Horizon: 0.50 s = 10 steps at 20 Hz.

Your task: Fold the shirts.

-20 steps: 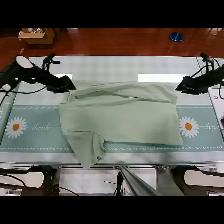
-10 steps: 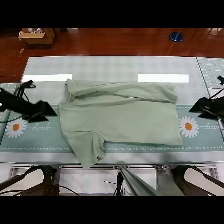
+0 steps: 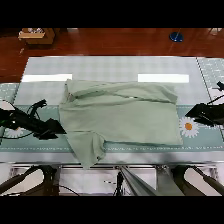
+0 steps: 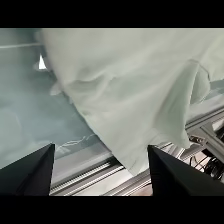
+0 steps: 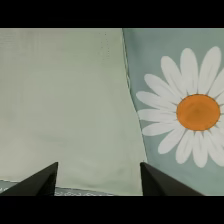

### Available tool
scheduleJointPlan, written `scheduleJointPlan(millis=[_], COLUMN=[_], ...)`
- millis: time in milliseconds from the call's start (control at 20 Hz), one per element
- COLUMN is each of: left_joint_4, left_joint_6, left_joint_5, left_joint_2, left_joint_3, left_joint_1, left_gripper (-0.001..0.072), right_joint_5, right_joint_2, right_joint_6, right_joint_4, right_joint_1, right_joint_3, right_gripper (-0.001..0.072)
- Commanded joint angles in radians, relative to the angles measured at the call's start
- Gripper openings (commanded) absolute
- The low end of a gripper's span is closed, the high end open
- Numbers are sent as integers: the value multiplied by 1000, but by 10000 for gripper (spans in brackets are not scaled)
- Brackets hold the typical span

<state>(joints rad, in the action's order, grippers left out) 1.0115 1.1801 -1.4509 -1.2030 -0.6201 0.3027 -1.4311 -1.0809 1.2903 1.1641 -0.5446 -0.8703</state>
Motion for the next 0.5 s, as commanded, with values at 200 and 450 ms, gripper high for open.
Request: scheduleJointPlan(millis=[200, 450], left_joint_4=[-7, -21], left_joint_6=[76, 79], left_joint_5=[161, 186], left_joint_2=[-85, -151], left_joint_3=[18, 18], left_joint_1=[-198, -268], left_gripper=[662, 27], right_joint_5=[-6, -49], right_joint_2=[41, 41], right_joint_6=[-1, 6], right_joint_4=[-7, 24], right_joint_1=[-1, -2], right_joint_3=[5, 5], right_gripper=[581, 581])
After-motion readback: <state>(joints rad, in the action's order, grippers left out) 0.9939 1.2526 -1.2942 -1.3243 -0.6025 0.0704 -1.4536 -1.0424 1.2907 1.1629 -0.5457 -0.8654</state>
